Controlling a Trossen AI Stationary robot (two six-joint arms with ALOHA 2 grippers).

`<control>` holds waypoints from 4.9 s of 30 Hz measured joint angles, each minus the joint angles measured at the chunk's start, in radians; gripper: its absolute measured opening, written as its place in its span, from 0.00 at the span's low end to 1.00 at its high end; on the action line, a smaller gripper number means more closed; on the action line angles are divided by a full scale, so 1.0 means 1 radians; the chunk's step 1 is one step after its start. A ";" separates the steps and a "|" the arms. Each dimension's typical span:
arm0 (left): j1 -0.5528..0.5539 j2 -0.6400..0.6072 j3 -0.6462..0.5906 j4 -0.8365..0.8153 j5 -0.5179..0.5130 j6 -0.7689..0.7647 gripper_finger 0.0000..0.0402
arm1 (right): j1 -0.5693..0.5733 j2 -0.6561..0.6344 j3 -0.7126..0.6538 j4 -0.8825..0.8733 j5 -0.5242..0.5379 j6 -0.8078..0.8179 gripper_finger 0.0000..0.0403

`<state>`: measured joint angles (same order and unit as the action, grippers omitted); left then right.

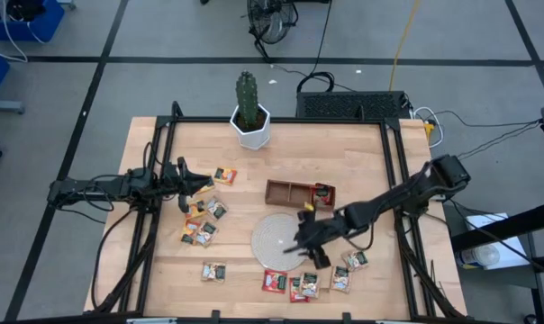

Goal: Pick & Place Tea
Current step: Put the red tea bag into the right section of the wooden organizer

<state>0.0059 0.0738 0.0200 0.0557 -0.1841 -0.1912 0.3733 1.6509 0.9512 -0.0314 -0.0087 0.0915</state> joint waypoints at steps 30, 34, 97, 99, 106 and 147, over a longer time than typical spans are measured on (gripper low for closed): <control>0.000 0.000 0.000 0.001 0.000 0.000 0.13 | 0.283 0.375 0.371 -0.107 0.062 0.019 0.54; 0.000 0.000 0.000 0.000 0.000 0.000 0.13 | 0.298 0.377 0.379 -0.180 0.118 0.028 0.54; 0.000 0.000 0.000 0.001 0.000 0.000 0.13 | 0.118 0.106 0.286 -0.796 0.874 -0.014 0.00; 0.000 0.000 0.000 0.000 0.000 0.000 0.13 | 0.084 0.104 0.234 -0.788 0.876 -0.026 0.00; 0.000 0.000 0.000 0.000 0.000 0.000 0.13 | 0.012 0.105 0.104 -0.753 0.973 -0.028 0.00; 0.000 0.000 0.000 0.001 0.000 0.000 0.13 | 0.034 0.079 0.107 -0.653 0.895 -0.054 0.32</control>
<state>0.0057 0.0742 0.0200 0.0563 -0.1841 -0.1911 0.4076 1.7296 1.0582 -0.6842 0.8860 0.0380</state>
